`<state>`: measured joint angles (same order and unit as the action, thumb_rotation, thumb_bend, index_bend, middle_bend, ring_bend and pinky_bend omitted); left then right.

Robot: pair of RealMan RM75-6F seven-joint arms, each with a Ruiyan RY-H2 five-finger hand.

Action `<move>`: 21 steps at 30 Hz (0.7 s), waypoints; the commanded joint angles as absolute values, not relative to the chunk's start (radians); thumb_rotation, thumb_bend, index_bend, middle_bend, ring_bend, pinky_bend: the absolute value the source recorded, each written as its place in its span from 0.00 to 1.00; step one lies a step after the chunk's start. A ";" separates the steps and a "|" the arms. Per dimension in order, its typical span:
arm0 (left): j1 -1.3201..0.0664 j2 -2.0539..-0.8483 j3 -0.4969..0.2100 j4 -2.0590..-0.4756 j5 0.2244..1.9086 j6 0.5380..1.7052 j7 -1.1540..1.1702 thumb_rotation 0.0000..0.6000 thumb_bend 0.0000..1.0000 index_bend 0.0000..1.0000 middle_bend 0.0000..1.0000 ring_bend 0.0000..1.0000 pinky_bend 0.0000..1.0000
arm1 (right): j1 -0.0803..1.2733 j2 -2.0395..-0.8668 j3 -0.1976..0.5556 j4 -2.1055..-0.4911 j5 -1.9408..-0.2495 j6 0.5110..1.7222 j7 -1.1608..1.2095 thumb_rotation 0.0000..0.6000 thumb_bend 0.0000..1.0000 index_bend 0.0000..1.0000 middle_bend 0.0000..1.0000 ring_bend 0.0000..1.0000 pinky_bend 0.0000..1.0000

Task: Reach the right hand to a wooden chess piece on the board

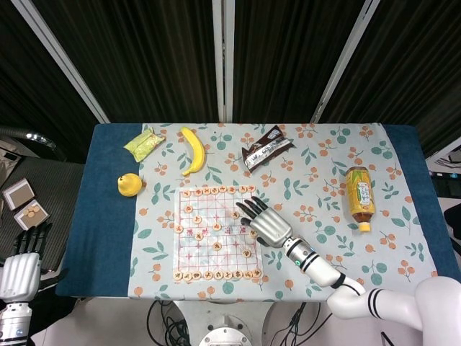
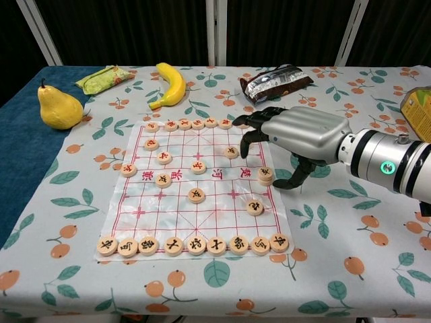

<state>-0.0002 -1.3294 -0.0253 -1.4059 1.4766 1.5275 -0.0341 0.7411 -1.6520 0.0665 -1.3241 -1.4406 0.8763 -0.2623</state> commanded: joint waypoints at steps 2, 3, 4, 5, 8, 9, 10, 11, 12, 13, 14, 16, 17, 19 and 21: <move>0.002 -1.328 -0.025 -1.408 1.478 1.531 -0.033 1.00 0.13 0.02 0.02 0.00 0.00 | 0.738 -1.633 0.066 -1.344 -1.456 0.898 -0.244 1.00 0.15 0.11 0.00 0.00 0.00; 0.002 -1.328 -0.025 -1.408 1.478 1.532 -0.032 1.00 0.13 0.02 0.02 0.00 0.00 | 0.733 -1.623 0.067 -1.353 -1.462 0.913 -0.239 1.00 0.15 0.11 0.00 0.00 0.00; 0.004 -1.327 -0.025 -1.409 1.478 1.535 -0.031 1.00 0.13 0.02 0.02 0.00 0.00 | 0.723 -1.606 0.066 -1.367 -1.471 0.938 -0.232 1.00 0.15 0.11 0.00 0.00 0.00; 0.004 -1.326 -0.025 -1.410 1.478 1.536 -0.031 1.00 0.13 0.02 0.02 0.00 0.00 | 0.713 -1.588 0.065 -1.379 -1.477 0.958 -0.226 1.00 0.15 0.11 0.00 0.00 0.00; 0.008 -1.323 -0.024 -1.411 1.477 1.538 -0.032 1.00 0.13 0.02 0.02 0.00 0.00 | 0.661 -1.503 0.049 -1.437 -1.488 1.034 -0.226 1.00 0.15 0.06 0.00 0.00 0.00; 0.008 -1.322 -0.024 -1.411 1.476 1.538 -0.033 1.00 0.13 0.02 0.02 0.00 0.00 | 0.639 -1.470 0.039 -1.458 -1.487 1.057 -0.233 1.00 0.15 0.04 0.00 0.00 0.00; 0.009 -1.321 -0.024 -1.411 1.476 1.537 -0.033 1.00 0.13 0.02 0.02 0.00 0.00 | 0.605 -1.424 0.020 -1.491 -1.480 1.084 -0.241 1.00 0.15 0.02 0.00 0.00 0.00; 0.009 -1.320 -0.024 -1.411 1.476 1.537 -0.033 1.00 0.13 0.02 0.02 0.00 0.00 | 0.576 -1.390 0.004 -1.515 -1.474 1.106 -0.236 1.00 0.15 0.01 0.00 0.00 0.00; 0.009 -1.319 -0.024 -1.413 1.476 1.538 -0.035 1.00 0.13 0.02 0.02 0.00 0.00 | 0.535 -1.354 -0.016 -1.535 -1.471 1.146 -0.216 1.00 0.15 0.00 0.00 0.00 0.00; 0.009 -1.318 -0.024 -1.414 1.476 1.537 -0.034 1.00 0.13 0.02 0.02 0.00 0.00 | 0.501 -1.335 -0.030 -1.534 -1.472 1.184 -0.198 1.00 0.15 0.00 0.00 0.00 0.00; 0.008 -1.317 -0.024 -1.415 1.476 1.535 -0.033 1.00 0.13 0.02 0.02 0.00 0.00 | 0.466 -1.322 -0.043 -1.522 -1.474 1.225 -0.183 1.00 0.14 0.00 0.00 0.00 0.00; 0.003 -1.314 -0.025 -1.416 1.475 1.527 -0.026 1.00 0.13 0.02 0.02 0.00 0.00 | 0.384 -1.314 -0.057 -1.470 -1.467 1.327 -0.142 1.00 0.13 0.00 0.00 0.00 0.00; 0.001 -1.312 -0.026 -1.416 1.474 1.523 -0.022 1.00 0.13 0.02 0.02 0.00 0.00 | 0.351 -1.316 -0.059 -1.446 -1.460 1.364 -0.115 1.00 0.12 0.00 0.00 0.00 0.00; -0.005 -1.309 -0.030 -1.416 1.469 1.514 -0.016 1.00 0.13 0.02 0.02 0.00 0.00 | 0.286 -1.325 -0.057 -1.390 -1.434 1.427 -0.035 1.00 0.12 0.00 0.00 0.00 0.00; -0.012 -1.306 -0.036 -1.416 1.466 1.508 -0.013 1.00 0.13 0.02 0.02 0.00 0.00 | 0.242 -1.338 -0.052 -1.338 -1.410 1.457 0.017 1.00 0.11 0.00 0.00 0.00 0.00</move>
